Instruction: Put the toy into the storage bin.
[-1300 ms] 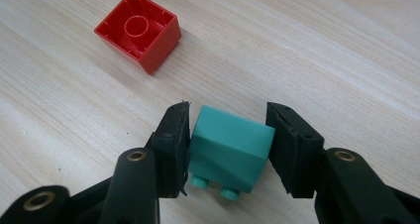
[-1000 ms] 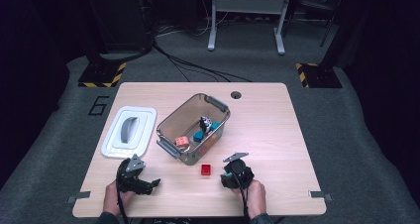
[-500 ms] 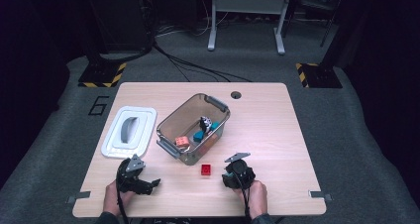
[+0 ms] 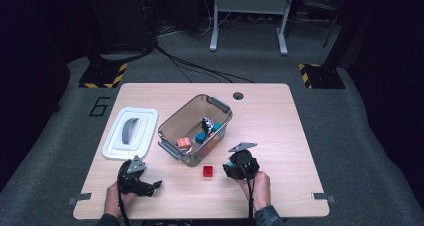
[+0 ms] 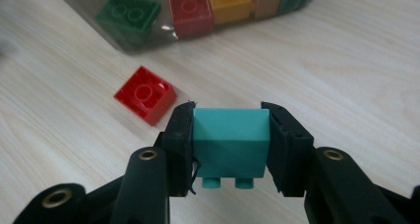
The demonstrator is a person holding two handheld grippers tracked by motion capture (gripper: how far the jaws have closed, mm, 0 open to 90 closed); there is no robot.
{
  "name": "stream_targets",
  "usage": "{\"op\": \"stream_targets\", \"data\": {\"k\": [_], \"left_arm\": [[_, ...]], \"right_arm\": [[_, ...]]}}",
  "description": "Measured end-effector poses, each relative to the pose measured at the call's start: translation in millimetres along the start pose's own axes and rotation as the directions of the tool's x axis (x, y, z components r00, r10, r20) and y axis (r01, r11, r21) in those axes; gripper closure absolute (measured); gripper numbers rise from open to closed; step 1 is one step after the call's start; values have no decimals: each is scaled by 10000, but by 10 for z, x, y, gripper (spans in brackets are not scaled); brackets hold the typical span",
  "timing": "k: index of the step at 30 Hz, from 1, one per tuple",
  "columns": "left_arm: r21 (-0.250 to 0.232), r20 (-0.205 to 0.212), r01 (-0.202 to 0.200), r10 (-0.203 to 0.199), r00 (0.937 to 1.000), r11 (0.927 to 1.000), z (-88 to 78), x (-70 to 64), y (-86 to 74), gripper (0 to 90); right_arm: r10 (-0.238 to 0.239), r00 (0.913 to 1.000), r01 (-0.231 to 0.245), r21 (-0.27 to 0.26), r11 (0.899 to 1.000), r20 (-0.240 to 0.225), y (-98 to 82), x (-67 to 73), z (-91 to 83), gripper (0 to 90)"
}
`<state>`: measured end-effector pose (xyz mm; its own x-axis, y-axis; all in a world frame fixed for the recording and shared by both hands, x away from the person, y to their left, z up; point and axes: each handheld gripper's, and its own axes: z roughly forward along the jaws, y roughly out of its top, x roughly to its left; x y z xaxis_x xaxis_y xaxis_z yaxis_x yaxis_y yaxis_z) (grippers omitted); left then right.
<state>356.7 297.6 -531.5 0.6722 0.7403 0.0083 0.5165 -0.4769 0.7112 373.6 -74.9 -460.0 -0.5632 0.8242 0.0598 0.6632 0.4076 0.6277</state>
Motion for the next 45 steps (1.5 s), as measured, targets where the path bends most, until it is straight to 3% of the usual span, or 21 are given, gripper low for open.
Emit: {"op": "stream_targets", "data": {"k": [18, 26, 45], "left_arm": [[-3, 0, 2, -2, 10000, 10000, 0, 0, 0, 4], [1, 0, -3, 3, 10000, 10000, 0, 0, 0, 4], [0, 0, -1, 1, 10000, 10000, 0, 0, 0, 4]], "right_arm": [[-368, 9988, 339, -849, 9958, -324, 473, -32, -274, 586], [-725, 9972, 701, -1135, 9911, -172, 719, 12, -396, 586], [-1439, 9896, 1409, -1485, 9788, -95, 1203, 134, -450, 586]]}}
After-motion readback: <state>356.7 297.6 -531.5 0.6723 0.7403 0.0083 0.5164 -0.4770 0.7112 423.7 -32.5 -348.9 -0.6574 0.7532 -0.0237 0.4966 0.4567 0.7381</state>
